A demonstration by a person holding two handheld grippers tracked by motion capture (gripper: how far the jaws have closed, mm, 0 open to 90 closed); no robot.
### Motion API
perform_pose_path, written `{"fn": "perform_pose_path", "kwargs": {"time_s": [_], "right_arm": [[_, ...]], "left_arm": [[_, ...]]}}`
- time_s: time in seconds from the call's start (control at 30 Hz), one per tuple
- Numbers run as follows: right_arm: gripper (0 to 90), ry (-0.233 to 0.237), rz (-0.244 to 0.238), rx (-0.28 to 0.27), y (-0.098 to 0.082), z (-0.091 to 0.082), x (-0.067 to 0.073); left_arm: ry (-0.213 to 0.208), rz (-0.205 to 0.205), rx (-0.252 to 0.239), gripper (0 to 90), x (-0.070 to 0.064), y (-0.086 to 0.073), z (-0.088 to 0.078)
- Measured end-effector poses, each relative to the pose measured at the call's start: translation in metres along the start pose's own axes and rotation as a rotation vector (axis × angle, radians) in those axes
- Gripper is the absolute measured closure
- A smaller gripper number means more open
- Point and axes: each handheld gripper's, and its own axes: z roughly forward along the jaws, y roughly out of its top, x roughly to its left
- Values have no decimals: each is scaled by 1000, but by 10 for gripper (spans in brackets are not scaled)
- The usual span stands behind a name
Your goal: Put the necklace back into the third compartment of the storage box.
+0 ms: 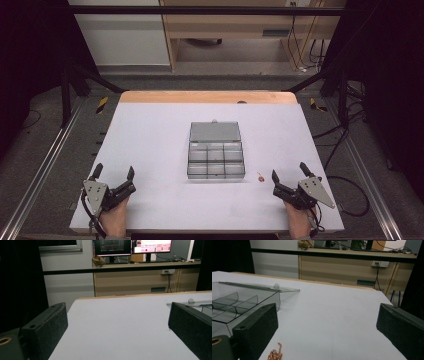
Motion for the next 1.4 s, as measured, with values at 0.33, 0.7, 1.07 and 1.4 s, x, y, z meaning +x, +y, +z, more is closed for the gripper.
{"fn": "perform_pose_path", "kwargs": {"time_s": [0.33, 0.7, 1.07, 1.4], "right_arm": [[38, 6, 7, -8, 0, -1, -1], [37, 3, 12, -9, 0, -1, -1], [34, 5, 26, -13, 0, -1, -2], [30, 6, 29, -11, 0, -1, -3]], "left_arm": [[4, -8, -1, 28, 1, 0, 0], [4, -7, -2, 30, 1, 0, 0], [4, -8, -2, 29, 1, 0, 0], [4, -7, -2, 28, 0, 0, 0]]}}
